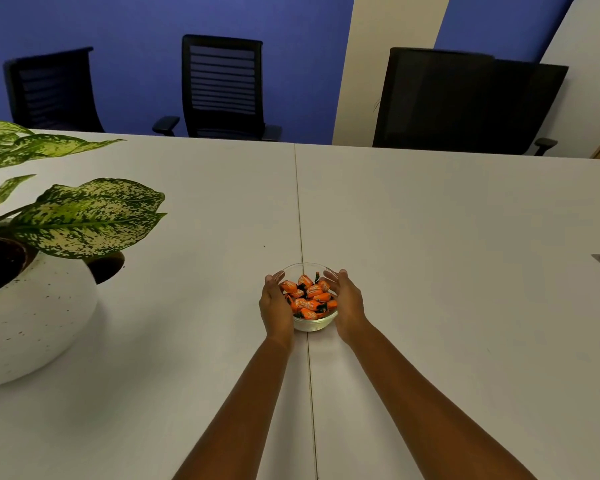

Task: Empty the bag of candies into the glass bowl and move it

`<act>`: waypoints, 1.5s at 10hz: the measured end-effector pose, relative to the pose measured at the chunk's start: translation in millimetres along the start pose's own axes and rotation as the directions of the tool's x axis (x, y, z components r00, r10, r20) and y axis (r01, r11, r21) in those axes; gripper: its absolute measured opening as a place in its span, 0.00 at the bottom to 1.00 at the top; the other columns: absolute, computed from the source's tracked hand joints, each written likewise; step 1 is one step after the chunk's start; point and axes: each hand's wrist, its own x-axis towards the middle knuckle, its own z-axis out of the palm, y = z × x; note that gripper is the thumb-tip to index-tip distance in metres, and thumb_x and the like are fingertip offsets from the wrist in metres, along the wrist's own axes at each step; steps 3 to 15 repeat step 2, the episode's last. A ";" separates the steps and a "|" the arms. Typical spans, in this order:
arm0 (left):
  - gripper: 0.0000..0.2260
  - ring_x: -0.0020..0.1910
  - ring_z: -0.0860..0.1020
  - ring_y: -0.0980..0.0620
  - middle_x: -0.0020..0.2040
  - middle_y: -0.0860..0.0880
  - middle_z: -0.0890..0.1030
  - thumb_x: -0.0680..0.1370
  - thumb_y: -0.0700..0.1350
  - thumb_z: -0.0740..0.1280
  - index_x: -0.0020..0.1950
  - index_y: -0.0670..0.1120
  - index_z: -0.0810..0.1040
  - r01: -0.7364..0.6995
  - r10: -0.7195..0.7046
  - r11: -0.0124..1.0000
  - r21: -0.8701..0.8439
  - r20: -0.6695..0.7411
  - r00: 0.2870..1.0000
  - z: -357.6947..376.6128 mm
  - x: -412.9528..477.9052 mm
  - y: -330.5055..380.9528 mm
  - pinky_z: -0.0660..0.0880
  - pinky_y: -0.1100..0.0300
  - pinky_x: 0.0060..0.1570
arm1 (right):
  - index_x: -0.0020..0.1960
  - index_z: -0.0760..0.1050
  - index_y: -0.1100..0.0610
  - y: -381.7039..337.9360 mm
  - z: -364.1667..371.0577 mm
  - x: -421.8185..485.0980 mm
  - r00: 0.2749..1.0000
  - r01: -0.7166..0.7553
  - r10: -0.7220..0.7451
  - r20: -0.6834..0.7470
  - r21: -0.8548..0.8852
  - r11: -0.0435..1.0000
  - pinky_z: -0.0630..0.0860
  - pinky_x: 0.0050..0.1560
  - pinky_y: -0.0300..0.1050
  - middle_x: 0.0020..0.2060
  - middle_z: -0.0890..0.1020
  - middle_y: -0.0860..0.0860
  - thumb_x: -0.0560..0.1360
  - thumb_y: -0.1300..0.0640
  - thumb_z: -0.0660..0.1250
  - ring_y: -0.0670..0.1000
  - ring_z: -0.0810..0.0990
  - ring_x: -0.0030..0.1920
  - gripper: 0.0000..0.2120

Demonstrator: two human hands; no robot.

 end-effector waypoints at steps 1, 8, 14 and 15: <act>0.22 0.68 0.69 0.44 0.69 0.42 0.72 0.81 0.53 0.47 0.68 0.44 0.69 0.043 -0.043 0.999 0.014 -0.001 0.999 -2.4 -4.8 4.8 0.64 0.52 0.69 | 0.63 0.72 0.60 -0.7 -1.7 -0.9 1.000 -0.018 0.017 -0.019 -0.044 0.999 0.66 0.70 0.55 0.63 0.76 0.61 0.81 0.48 0.47 0.59 0.73 0.64 0.23; 0.23 0.72 0.64 0.44 0.73 0.43 0.66 0.81 0.54 0.48 0.73 0.45 0.61 0.048 -0.048 0.999 0.016 -0.032 0.998 -12.0 -11.4 0.0 0.59 0.50 0.72 | 0.66 0.69 0.61 1.4 -10.5 -3.4 0.997 -0.058 0.058 -0.051 0.016 0.998 0.65 0.71 0.57 0.63 0.76 0.62 0.80 0.45 0.46 0.59 0.73 0.64 0.26; 0.23 0.72 0.64 0.44 0.73 0.43 0.66 0.81 0.54 0.48 0.73 0.45 0.61 0.048 -0.048 0.999 0.016 -0.032 0.998 -12.0 -11.4 0.0 0.59 0.50 0.72 | 0.66 0.69 0.61 1.4 -10.5 -3.4 0.997 -0.058 0.058 -0.051 0.016 0.998 0.65 0.71 0.57 0.63 0.76 0.62 0.80 0.45 0.46 0.59 0.73 0.64 0.26; 0.23 0.72 0.64 0.44 0.73 0.43 0.66 0.81 0.54 0.48 0.73 0.45 0.61 0.048 -0.048 0.999 0.016 -0.032 0.998 -12.0 -11.4 0.0 0.59 0.50 0.72 | 0.66 0.69 0.61 1.4 -10.5 -3.4 0.997 -0.058 0.058 -0.051 0.016 0.998 0.65 0.71 0.57 0.63 0.76 0.62 0.80 0.45 0.46 0.59 0.73 0.64 0.26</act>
